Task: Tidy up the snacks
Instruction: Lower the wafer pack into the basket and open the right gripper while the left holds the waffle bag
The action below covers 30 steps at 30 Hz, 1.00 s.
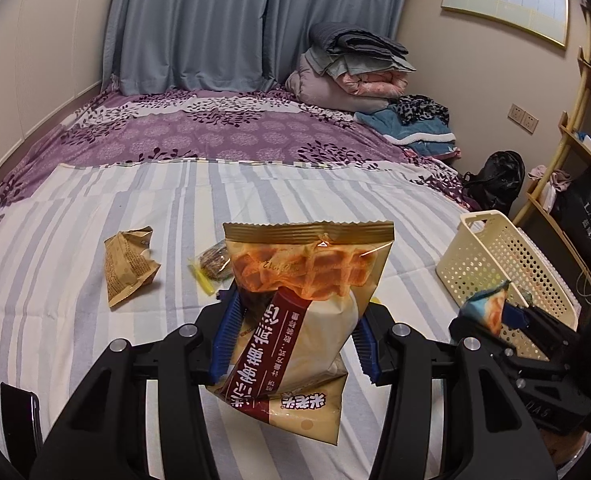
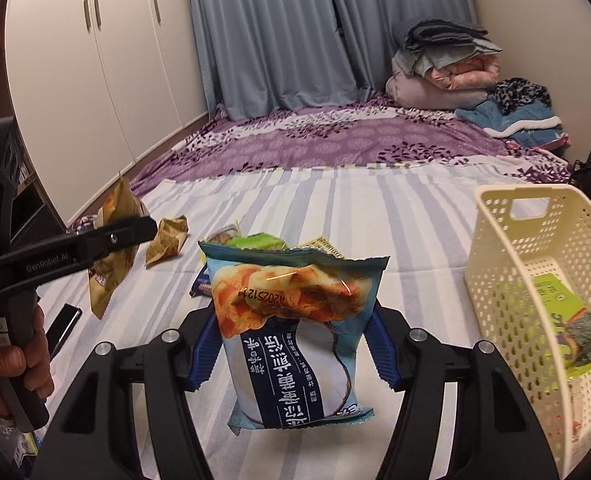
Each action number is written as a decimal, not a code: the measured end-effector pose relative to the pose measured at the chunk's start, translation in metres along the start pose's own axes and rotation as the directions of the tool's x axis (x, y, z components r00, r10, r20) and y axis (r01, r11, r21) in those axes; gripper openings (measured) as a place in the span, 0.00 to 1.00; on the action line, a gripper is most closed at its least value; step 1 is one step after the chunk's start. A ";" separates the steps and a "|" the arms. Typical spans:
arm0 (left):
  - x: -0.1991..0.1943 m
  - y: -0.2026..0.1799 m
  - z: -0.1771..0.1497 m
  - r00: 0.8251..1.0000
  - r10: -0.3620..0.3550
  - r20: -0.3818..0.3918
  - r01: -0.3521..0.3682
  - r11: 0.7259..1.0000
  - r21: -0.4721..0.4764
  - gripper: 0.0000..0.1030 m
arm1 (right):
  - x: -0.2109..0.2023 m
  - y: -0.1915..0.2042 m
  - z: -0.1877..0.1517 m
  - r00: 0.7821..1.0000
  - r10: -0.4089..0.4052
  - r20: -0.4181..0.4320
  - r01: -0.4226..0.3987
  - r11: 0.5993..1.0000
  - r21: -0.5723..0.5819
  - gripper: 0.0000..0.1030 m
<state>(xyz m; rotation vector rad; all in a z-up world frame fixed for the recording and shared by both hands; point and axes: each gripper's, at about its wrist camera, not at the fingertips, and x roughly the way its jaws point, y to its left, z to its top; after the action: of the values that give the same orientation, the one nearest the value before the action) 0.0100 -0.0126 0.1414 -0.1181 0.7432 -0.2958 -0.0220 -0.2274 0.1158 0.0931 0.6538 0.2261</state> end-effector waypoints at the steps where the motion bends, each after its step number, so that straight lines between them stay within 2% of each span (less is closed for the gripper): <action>1: -0.001 -0.003 0.000 1.000 -0.002 0.001 0.002 1.000 0.006 0.50 | -0.005 -0.004 0.001 1.000 -0.005 0.011 0.004 1.000 0.007 0.61; 8: -0.007 -0.031 -0.001 1.000 -0.019 0.000 0.019 0.998 0.053 0.50 | -0.039 -0.032 0.005 0.995 -0.050 0.082 0.046 0.997 0.059 0.61; 16: -0.007 -0.062 -0.001 0.999 -0.044 -0.010 0.045 0.993 0.108 0.50 | -0.080 -0.077 0.007 0.979 -0.136 0.151 0.116 0.984 0.133 0.61; 30: -0.002 -0.095 -0.004 0.997 -0.068 -0.032 0.072 0.983 0.171 0.50 | -0.107 -0.144 -0.017 0.940 -0.310 0.146 0.268 0.931 0.248 0.61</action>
<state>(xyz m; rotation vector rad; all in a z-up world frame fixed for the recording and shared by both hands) -0.0156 -0.1026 0.1600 0.0235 0.7366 -0.4282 -0.0890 -0.3923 0.1430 0.2304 0.4997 -0.1438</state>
